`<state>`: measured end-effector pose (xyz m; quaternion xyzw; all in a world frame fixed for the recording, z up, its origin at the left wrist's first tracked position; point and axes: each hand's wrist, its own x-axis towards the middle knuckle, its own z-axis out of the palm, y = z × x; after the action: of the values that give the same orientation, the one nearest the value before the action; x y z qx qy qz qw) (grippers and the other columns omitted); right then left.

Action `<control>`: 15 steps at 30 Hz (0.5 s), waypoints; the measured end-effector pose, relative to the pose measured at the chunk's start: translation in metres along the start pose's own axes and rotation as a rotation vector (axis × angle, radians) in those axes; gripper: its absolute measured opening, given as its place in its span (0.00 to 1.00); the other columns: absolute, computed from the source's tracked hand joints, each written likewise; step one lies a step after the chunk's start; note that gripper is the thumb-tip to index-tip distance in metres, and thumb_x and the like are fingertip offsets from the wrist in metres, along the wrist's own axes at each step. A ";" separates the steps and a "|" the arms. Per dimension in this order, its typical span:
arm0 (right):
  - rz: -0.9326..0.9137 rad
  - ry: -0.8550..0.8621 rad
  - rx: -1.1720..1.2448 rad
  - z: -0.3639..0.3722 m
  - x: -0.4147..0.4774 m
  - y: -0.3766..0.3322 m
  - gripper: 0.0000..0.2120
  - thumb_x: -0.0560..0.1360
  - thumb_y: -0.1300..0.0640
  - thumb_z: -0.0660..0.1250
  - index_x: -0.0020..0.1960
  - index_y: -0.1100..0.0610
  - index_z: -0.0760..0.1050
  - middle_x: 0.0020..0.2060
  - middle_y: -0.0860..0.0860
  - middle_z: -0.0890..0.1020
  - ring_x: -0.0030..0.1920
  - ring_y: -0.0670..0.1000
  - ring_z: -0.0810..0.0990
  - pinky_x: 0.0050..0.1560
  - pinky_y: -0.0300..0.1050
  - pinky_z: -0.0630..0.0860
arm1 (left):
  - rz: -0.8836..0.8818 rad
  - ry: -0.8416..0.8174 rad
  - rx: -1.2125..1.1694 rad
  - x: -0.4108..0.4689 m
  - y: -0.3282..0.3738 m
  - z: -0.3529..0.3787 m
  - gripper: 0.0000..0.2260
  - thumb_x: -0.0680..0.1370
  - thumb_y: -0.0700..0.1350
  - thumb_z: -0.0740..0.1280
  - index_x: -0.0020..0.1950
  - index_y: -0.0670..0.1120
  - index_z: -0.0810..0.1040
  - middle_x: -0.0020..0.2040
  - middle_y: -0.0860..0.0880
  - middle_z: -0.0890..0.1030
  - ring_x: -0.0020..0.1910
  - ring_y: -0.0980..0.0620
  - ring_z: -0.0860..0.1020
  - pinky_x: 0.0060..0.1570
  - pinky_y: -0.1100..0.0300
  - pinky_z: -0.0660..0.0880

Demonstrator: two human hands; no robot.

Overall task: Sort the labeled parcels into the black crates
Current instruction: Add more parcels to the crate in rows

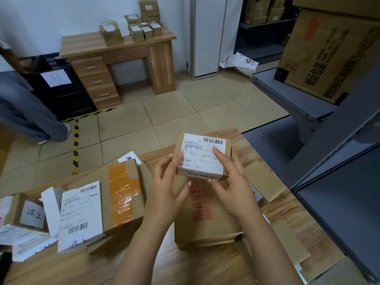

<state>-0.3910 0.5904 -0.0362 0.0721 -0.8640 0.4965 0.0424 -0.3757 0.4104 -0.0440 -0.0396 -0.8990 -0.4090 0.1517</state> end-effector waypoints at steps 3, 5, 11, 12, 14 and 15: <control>-0.097 0.050 0.056 -0.007 0.003 -0.018 0.37 0.76 0.62 0.69 0.72 0.32 0.60 0.78 0.41 0.53 0.74 0.35 0.57 0.66 0.33 0.67 | 0.069 0.114 0.008 0.002 0.009 -0.010 0.33 0.73 0.41 0.73 0.74 0.57 0.65 0.69 0.52 0.64 0.67 0.68 0.62 0.54 0.73 0.67; -0.150 0.069 0.063 -0.012 0.003 -0.030 0.38 0.75 0.65 0.69 0.72 0.31 0.59 0.77 0.40 0.52 0.71 0.28 0.54 0.62 0.22 0.63 | 0.084 0.148 0.024 0.003 0.015 -0.017 0.33 0.73 0.40 0.73 0.74 0.57 0.65 0.69 0.53 0.63 0.67 0.73 0.59 0.46 0.81 0.67; -0.275 0.117 0.032 -0.020 0.005 -0.053 0.37 0.74 0.67 0.71 0.71 0.37 0.62 0.77 0.44 0.55 0.71 0.27 0.51 0.60 0.19 0.59 | 0.137 0.212 0.013 0.006 0.027 -0.034 0.34 0.72 0.39 0.74 0.73 0.58 0.64 0.70 0.53 0.63 0.67 0.68 0.62 0.50 0.83 0.66; -0.288 0.121 0.025 -0.021 0.006 -0.056 0.38 0.74 0.67 0.71 0.72 0.37 0.62 0.77 0.45 0.55 0.72 0.28 0.52 0.60 0.19 0.59 | 0.141 0.214 0.015 0.006 0.029 -0.036 0.34 0.72 0.39 0.74 0.73 0.58 0.64 0.72 0.52 0.63 0.68 0.70 0.61 0.50 0.83 0.65; -0.310 0.121 0.015 -0.022 0.006 -0.060 0.38 0.74 0.68 0.71 0.72 0.36 0.62 0.78 0.46 0.56 0.73 0.31 0.52 0.61 0.20 0.59 | 0.147 0.210 0.023 0.005 0.031 -0.038 0.34 0.73 0.39 0.74 0.73 0.57 0.63 0.74 0.50 0.63 0.67 0.74 0.58 0.50 0.85 0.63; -0.316 0.122 0.013 -0.023 0.006 -0.061 0.38 0.74 0.68 0.71 0.72 0.36 0.62 0.78 0.46 0.56 0.74 0.32 0.53 0.62 0.21 0.59 | 0.149 0.209 0.023 0.004 0.033 -0.039 0.33 0.73 0.39 0.73 0.73 0.57 0.63 0.75 0.50 0.63 0.67 0.76 0.57 0.50 0.86 0.62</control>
<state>-0.3871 0.5792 0.0279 0.1771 -0.8345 0.4925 0.1722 -0.3641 0.4029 0.0048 -0.0617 -0.8774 -0.3883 0.2749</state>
